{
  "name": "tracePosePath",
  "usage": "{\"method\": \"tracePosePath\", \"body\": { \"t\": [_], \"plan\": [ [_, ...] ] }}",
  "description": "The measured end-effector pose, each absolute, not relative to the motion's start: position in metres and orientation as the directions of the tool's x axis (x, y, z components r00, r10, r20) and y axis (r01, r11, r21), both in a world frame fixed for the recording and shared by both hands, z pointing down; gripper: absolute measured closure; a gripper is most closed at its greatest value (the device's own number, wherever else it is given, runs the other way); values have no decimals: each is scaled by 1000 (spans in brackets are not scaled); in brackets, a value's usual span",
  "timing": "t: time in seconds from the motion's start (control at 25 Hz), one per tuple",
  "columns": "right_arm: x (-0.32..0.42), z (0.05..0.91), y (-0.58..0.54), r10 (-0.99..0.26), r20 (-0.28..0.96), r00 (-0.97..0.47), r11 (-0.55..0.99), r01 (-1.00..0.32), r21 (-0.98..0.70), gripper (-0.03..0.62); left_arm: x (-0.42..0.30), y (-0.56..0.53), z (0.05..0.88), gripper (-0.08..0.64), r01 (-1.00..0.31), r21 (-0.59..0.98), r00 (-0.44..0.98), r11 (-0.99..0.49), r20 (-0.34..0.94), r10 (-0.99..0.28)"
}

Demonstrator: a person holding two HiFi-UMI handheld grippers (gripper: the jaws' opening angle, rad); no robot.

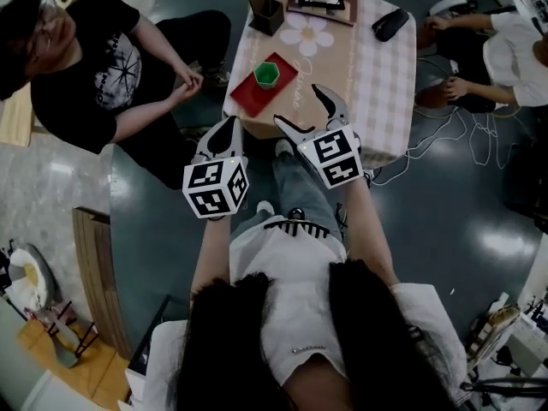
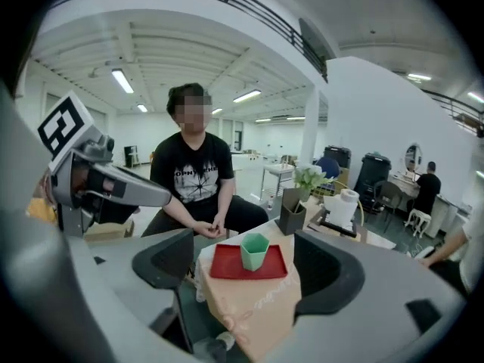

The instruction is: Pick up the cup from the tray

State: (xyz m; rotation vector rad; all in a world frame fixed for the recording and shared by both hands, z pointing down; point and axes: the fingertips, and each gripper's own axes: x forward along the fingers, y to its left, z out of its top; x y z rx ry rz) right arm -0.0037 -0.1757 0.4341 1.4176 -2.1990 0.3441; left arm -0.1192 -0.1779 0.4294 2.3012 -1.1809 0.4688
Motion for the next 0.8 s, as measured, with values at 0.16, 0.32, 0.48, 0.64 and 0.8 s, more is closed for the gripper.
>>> {"method": "tracePosePath", "body": {
  "t": [0.16,0.32,0.48,0.64,0.8],
  "plan": [
    [-4,461,-221,-663,609,-434,583,-811,57,195,-103,-211,440,554,-854,265,515,-447,553,-655],
    [-11,490,-261,-541,684,-490,723,-686,81,195,-90,-246,451,554,-871,263,487,-415,572,-660],
    [-28,526,-279,-395,755,-523,840,-539,66,195,-90,-262,462,554,-902,256,429,-347,609,-667],
    [-39,555,-290,-297,797,-526,885,-466,23,195,-92,-276,472,554,-920,254,391,-298,635,-666],
    [-47,579,-281,-247,833,-496,900,-435,8,196,-97,-273,477,554,-926,247,376,-284,647,-663]
  ]
}}
